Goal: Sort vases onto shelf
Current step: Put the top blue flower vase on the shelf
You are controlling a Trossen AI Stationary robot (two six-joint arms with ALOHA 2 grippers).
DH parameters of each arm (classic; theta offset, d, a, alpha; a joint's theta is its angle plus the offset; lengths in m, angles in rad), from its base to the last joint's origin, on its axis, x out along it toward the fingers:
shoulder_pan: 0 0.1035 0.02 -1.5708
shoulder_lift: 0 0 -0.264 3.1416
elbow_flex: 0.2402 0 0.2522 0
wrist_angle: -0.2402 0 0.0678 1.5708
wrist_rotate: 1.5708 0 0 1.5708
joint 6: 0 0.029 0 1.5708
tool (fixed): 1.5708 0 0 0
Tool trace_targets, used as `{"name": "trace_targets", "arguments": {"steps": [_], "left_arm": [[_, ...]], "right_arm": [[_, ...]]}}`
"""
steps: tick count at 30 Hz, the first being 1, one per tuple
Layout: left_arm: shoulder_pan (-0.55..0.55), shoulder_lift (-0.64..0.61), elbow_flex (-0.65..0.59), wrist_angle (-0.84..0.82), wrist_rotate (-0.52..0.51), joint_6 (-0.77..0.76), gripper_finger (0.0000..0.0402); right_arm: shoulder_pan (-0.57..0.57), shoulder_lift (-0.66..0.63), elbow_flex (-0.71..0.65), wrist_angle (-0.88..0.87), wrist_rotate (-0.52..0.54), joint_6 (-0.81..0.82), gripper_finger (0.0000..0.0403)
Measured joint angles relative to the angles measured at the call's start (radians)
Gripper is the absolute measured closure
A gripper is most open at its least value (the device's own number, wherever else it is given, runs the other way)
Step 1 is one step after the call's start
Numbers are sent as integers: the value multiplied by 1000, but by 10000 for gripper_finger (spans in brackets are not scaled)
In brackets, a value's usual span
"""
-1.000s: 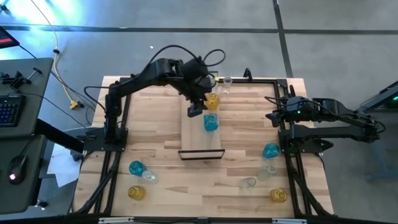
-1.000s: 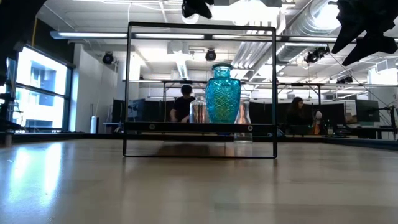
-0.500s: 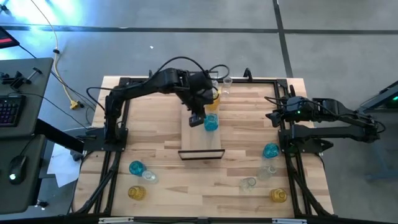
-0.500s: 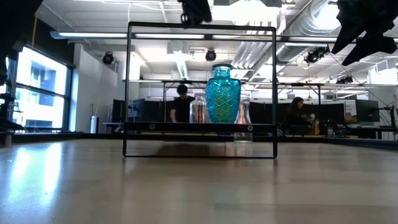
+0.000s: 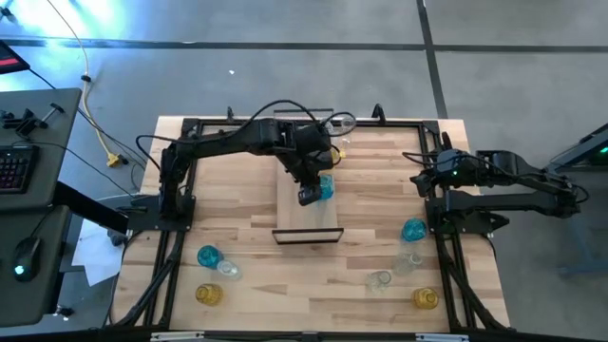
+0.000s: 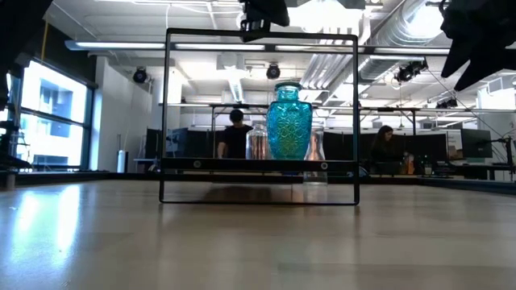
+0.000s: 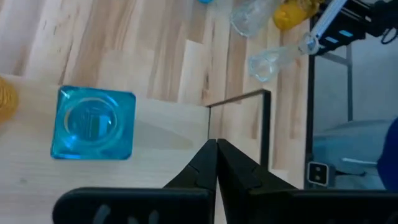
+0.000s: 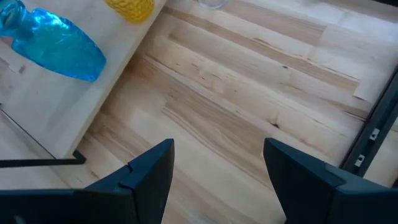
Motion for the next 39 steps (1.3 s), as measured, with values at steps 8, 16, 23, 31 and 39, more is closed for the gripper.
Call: {"name": "trace_targets", "arguments": {"steps": [8,16,23,31,39], "left_arm": [[-38,65,-1,7,-22,-51,401],[-43,104,-1,-4,-87,-57,401],[-57,148,-1,-2,-89,-68,401],[-63,170,-1,-34,-134,-78,401],[-63,179,-2,-69,-203,-78,401]], "right_arm": [[0,0,0,1,0,-26,160],[0,0,0,1,-3,-55,160],[0,-1,0,-3,-6,-70,160],[0,-1,0,-3,-7,-80,160],[0,-1,0,-3,-10,-88,160]]}}
